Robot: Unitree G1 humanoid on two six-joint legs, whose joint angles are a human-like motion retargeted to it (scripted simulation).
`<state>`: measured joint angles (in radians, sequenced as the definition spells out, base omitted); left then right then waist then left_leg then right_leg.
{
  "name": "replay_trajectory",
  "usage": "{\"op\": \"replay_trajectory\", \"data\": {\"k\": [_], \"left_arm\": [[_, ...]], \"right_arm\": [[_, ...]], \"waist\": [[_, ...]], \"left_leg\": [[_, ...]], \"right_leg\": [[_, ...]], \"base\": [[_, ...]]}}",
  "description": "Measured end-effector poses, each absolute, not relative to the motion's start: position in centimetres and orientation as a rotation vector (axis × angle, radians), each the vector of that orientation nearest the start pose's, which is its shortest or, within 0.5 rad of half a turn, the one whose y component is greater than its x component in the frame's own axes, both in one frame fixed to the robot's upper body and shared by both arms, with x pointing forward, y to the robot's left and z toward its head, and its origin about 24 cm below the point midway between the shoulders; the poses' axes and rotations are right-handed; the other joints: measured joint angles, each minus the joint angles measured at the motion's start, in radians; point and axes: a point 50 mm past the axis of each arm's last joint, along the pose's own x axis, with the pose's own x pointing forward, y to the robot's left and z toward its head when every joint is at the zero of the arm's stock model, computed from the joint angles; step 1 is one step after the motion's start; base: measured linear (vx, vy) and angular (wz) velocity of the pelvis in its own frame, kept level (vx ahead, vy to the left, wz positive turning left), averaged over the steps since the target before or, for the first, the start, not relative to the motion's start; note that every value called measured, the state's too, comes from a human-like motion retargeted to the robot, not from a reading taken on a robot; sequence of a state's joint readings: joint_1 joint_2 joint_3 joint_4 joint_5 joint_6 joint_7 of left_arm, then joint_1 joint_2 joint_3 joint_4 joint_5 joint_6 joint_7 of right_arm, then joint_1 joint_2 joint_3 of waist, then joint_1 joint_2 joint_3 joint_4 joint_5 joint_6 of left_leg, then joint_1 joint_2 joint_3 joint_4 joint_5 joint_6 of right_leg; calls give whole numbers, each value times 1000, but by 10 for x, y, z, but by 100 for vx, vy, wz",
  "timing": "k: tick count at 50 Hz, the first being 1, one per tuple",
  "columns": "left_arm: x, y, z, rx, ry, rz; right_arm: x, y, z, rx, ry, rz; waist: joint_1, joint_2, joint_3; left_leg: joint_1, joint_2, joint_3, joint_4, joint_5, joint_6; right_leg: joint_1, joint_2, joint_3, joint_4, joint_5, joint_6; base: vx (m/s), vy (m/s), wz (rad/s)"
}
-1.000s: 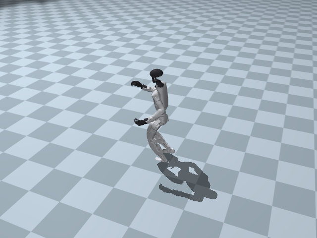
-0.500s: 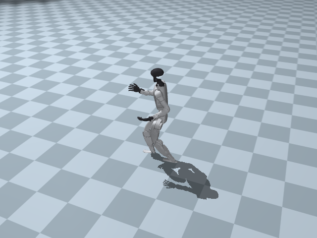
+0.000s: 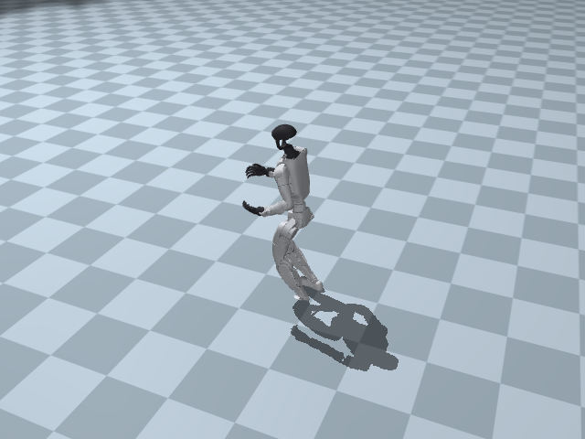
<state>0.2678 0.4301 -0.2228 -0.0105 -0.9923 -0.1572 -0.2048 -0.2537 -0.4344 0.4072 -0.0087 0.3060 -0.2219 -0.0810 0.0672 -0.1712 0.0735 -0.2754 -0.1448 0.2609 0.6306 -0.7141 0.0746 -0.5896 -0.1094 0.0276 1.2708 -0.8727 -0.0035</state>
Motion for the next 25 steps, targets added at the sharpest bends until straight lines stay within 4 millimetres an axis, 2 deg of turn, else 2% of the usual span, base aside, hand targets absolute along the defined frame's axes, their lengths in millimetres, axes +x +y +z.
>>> {"op": "replay_trajectory", "data": {"k": [3,6,10,13,17,20,25], "left_arm": [[199,176,21,-561,101,-304],[209,157,38,-523,46,-435],[218,134,59,-472,-28,-593],[221,121,70,-450,-66,-672],[224,110,79,-416,-105,-731],[230,105,86,-376,-139,-755],[232,101,84,-312,-146,-764]], "right_arm": [[265,-103,82,-184,-243,537],[252,-84,63,-230,-182,687],[239,-66,50,-252,-138,829],[230,-56,45,-242,-123,890],[225,-50,42,-229,-111,928],[227,-50,44,-229,-111,934],[226,-55,36,-230,-70,914]], "waist": [[8,-4,-56],[19,0,-98],[35,28,-134],[31,40,-138],[21,71,-142],[11,95,-143],[-5,107,-137]], "left_leg": [[-31,17,31,-86,69,-19],[-57,44,57,-149,122,-33],[-117,120,89,-140,151,-58],[-183,177,118,-56,150,-74],[-261,267,156,54,140,-93],[-304,321,205,95,93,-76],[-322,371,202,294,2,-44]], "right_leg": [[75,-22,-27,-81,0,0],[145,-9,-43,-201,0,8],[203,60,-49,-372,0,6],[196,91,-40,-438,0,-3],[164,139,-38,-456,0,-13],[123,166,-43,-454,15,-9],[52,182,-29,-388,20,9]], "base": [[-31,-11,-54],[-29,-12,-51],[-31,-13,-52],[-37,-14,-46],[-32,-15,-36],[-26,-13,-22],[-22,-14,-28]]}}
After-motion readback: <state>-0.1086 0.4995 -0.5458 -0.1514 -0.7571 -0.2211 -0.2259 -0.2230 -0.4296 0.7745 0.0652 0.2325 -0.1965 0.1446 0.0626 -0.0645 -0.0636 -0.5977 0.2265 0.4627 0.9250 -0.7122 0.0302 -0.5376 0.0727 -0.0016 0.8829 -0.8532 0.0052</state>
